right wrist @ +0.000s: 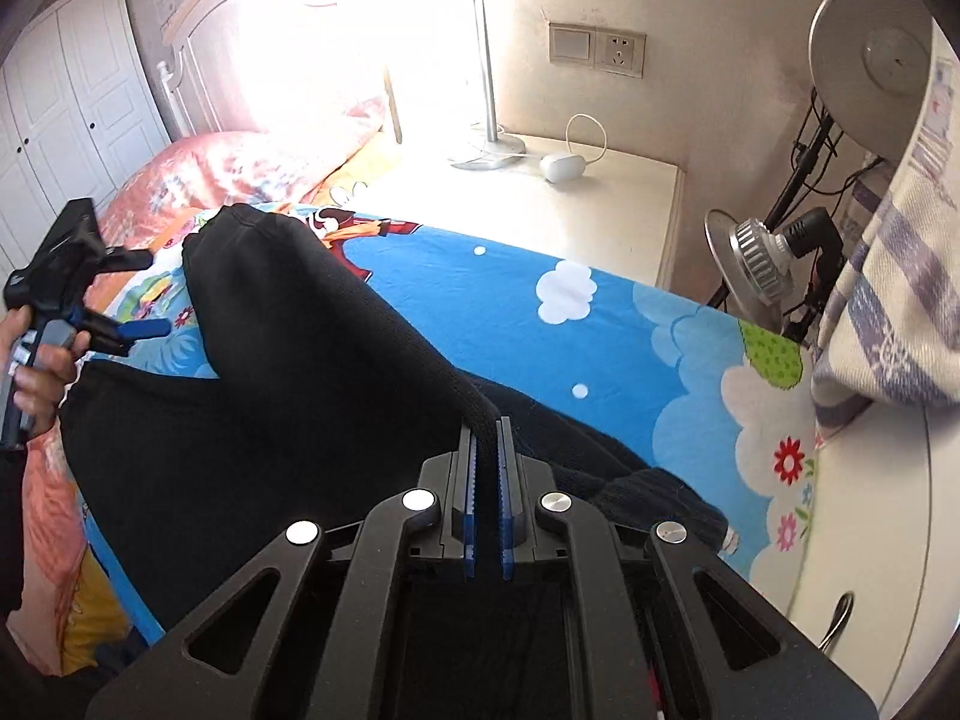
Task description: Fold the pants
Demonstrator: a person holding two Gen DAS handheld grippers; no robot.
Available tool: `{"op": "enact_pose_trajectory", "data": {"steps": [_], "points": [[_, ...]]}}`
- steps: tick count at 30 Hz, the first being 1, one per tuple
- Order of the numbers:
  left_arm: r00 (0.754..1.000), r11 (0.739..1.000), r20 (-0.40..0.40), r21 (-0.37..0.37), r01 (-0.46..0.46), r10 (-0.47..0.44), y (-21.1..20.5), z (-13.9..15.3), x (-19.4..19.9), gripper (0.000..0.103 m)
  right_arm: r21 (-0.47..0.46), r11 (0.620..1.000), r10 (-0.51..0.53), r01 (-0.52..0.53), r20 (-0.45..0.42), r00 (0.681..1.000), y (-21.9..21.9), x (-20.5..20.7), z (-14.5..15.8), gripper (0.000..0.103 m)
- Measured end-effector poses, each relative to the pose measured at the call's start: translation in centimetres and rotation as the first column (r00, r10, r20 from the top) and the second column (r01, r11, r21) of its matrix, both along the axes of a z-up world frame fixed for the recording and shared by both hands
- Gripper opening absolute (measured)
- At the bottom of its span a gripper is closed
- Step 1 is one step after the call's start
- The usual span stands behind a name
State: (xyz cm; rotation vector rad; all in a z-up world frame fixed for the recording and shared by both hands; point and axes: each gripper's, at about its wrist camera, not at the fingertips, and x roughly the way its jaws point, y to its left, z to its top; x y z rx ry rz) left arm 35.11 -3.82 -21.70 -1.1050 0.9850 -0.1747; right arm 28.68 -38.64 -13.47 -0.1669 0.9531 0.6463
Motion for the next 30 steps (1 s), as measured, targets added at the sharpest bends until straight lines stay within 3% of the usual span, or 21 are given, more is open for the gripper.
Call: {"op": "enact_pose_trajectory", "data": {"steps": [2,4,8,10,11,12,13,17,22,26,30], "points": [[0.999,0.999,-0.031,-0.035,0.027,-0.028,-0.4,-1.1,2.3,0.087,0.014,1.000,-0.014,0.014,-0.004,1.000,-0.2,-2.3,-0.6,0.007],[0.996,0.999,-0.084,-0.044,0.011,-0.015,-0.6,-2.4,4.1,0.074,0.007,1.000,-0.017,0.017,-0.002,1.000,-0.1,-3.7,-1.2,0.007],[0.988,0.996,-0.155,-0.087,-0.025,0.011,0.1,-4.5,6.9,0.068,0.004,1.000,-0.002,0.002,-0.009,1.000,0.2,-5.8,-1.9,0.007],[0.985,0.998,-0.175,-0.060,-0.015,0.004,0.5,-5.0,8.2,0.063,0.000,1.000,0.012,-0.012,-0.010,1.000,0.4,-6.7,-2.2,0.007],[0.979,0.999,-0.202,-0.040,-0.008,-0.001,0.6,-5.5,8.6,0.057,0.005,1.000,0.018,-0.018,-0.014,1.000,0.3,-7.1,-2.3,0.007],[0.973,1.000,-0.233,-0.027,-0.012,0.005,0.9,-6.0,8.8,0.033,0.008,1.000,0.019,-0.019,-0.016,1.000,0.1,-7.6,-2.4,0.007],[0.969,1.000,-0.245,-0.023,-0.019,0.013,1.2,-6.1,8.4,0.017,0.010,1.000,0.018,-0.017,-0.021,1.000,-0.1,-8.1,-2.6,0.007],[0.989,1.000,-0.145,0.022,-0.015,0.018,1.2,-3.3,3.2,0.013,0.025,1.000,0.003,-0.002,-0.043,0.999,-1.6,-9.7,-3.6,0.007],[0.998,0.998,-0.002,0.011,-0.064,0.064,-0.5,-0.9,-9.9,0.012,0.082,0.995,-0.048,0.056,-0.095,0.994,-5.0,-11.9,-4.3,0.007],[0.996,0.996,0.020,0.013,-0.090,0.090,-3.6,-3.1,-18.5,0.012,0.072,0.991,-0.099,0.112,-0.165,0.981,-7.1,-13.8,-6.4,0.007],[0.996,0.996,-0.040,0.038,-0.082,0.084,-5.3,-6.9,-22.0,0.012,0.095,0.974,-0.173,0.205,-0.272,0.947,-9.9,-15.5,-9.0,0.018]]}}
